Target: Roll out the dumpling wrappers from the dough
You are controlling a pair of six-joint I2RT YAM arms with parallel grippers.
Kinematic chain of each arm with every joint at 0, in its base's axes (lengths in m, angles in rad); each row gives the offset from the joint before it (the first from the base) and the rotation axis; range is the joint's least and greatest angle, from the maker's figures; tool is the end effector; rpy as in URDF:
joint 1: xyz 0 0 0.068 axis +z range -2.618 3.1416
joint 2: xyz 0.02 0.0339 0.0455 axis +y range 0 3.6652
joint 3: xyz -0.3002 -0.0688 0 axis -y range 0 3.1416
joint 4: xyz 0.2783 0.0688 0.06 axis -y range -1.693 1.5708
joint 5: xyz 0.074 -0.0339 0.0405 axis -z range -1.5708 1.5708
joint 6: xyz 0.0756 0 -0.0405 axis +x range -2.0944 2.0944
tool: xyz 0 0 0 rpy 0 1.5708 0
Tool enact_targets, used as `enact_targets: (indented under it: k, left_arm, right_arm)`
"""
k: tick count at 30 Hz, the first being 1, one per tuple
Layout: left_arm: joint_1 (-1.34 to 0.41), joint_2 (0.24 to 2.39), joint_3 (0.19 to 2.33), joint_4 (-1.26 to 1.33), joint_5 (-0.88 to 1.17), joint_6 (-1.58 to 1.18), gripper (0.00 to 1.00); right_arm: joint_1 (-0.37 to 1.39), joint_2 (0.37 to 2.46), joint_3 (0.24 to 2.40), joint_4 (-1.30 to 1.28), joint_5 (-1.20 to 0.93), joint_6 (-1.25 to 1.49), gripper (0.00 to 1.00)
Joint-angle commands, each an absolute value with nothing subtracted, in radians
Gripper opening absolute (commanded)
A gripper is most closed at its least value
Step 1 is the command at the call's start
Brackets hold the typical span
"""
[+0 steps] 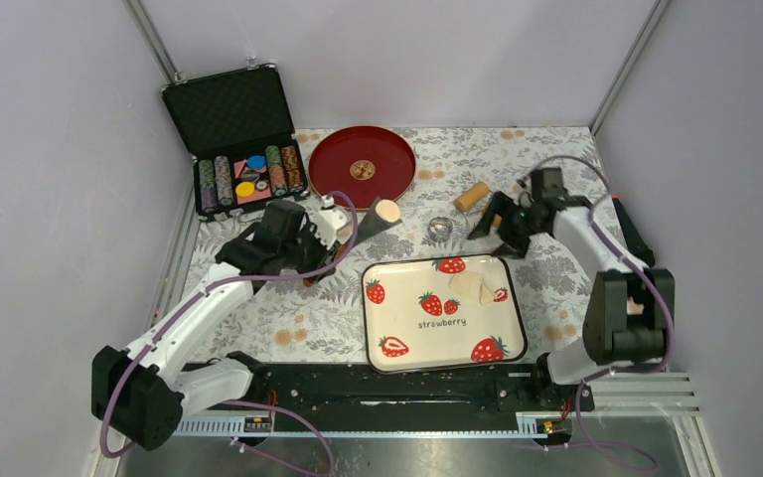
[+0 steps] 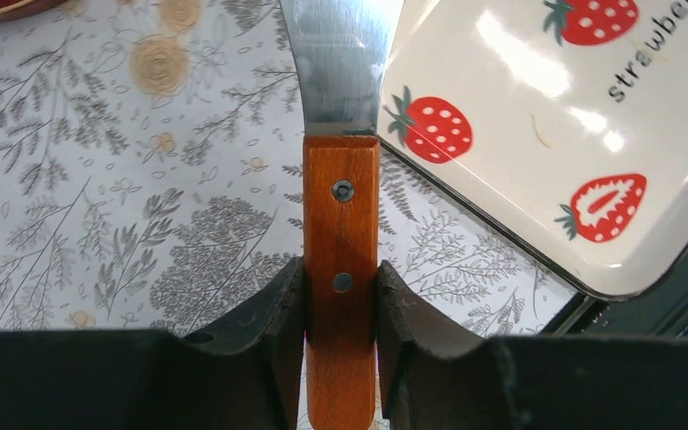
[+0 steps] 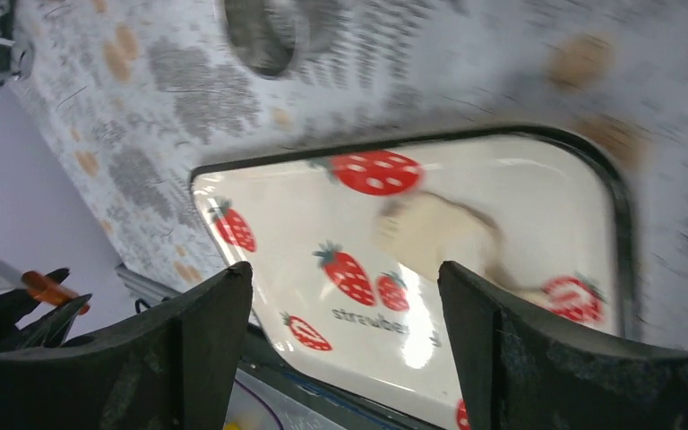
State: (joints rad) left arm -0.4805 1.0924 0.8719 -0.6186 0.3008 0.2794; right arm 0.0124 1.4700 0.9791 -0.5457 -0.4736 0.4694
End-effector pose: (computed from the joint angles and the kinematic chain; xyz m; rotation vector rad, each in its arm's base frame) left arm 0.2239 -0.1420 0.2689 1.0219 2.1823 -0.4552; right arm 0.3350 0.0386 0.2123 0.4262 2.5988 0.7874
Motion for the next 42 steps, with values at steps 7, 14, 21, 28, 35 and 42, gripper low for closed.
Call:
enact_targets:
  k: [7, 14, 21, 28, 35, 42]
  left_arm:
    - [-0.357, 1.086, 0.942, -0.517, 0.238, 0.168, 0.00]
    - [-0.325, 1.070, 0.933, -0.474, 0.292, 0.157, 0.00]
    - [-0.314, 1.076, 0.900, -0.450, 0.340, 0.147, 0.00]
    - [-0.309, 1.057, 0.879, -0.442, 0.347, 0.151, 0.00]
    - [-0.304, 1.046, 0.878, -0.470, 0.342, 0.175, 0.00]
    - [-0.294, 1.035, 0.888, -0.508, 0.342, 0.203, 0.00]
  right_arm:
    - [0.313, 1.918, 1.563, -0.569, -0.515, 0.642, 0.75]
    - [0.382, 2.256, 1.960, -0.539, -0.546, 0.848, 0.64]
    - [0.420, 2.466, 2.139, -0.423, -0.519, 1.066, 0.39]
    - [0.471, 2.644, 2.492, -0.782, -0.377, 0.958, 0.13]
    - [0.472, 2.628, 2.429, -0.844, -0.376, 0.893, 0.09]
    - [0.471, 2.611, 2.400, -0.944, -0.396, 0.806, 0.08]
